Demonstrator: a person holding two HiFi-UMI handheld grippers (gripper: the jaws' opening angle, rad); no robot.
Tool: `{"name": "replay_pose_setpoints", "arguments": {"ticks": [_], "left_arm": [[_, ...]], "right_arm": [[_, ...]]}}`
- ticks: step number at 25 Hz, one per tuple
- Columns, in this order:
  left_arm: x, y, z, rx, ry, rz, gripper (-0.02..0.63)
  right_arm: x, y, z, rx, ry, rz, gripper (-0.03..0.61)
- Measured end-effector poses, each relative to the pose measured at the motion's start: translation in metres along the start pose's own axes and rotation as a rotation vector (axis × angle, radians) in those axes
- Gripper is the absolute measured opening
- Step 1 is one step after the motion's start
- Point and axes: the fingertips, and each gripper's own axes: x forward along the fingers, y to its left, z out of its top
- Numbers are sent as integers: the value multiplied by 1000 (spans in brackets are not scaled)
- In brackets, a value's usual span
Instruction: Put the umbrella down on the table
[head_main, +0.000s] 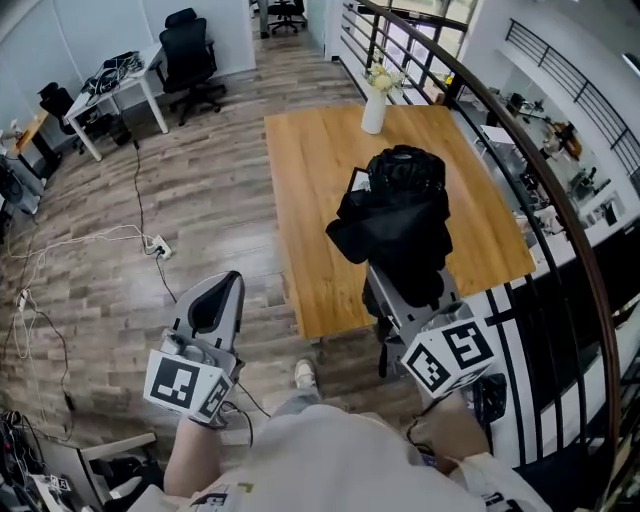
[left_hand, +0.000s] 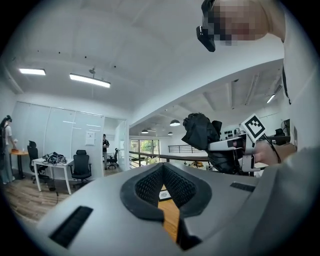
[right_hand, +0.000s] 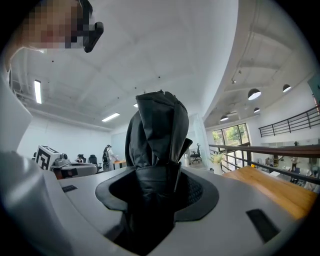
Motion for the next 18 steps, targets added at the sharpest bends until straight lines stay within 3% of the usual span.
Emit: {"name": "replay_pose_setpoints", "arguments": {"ticks": [7, 14, 18], "left_arm": [[47, 65, 7, -27, 13, -35, 17], [75, 66, -22, -46, 51, -28, 17], [83, 70, -30, -82, 64, 20, 17]], "right_arm": [[82, -12, 19, -16, 36, -25, 242], [107, -41, -1, 3, 57, -21, 242], [113, -52, -9, -6, 74, 3, 242]]}}
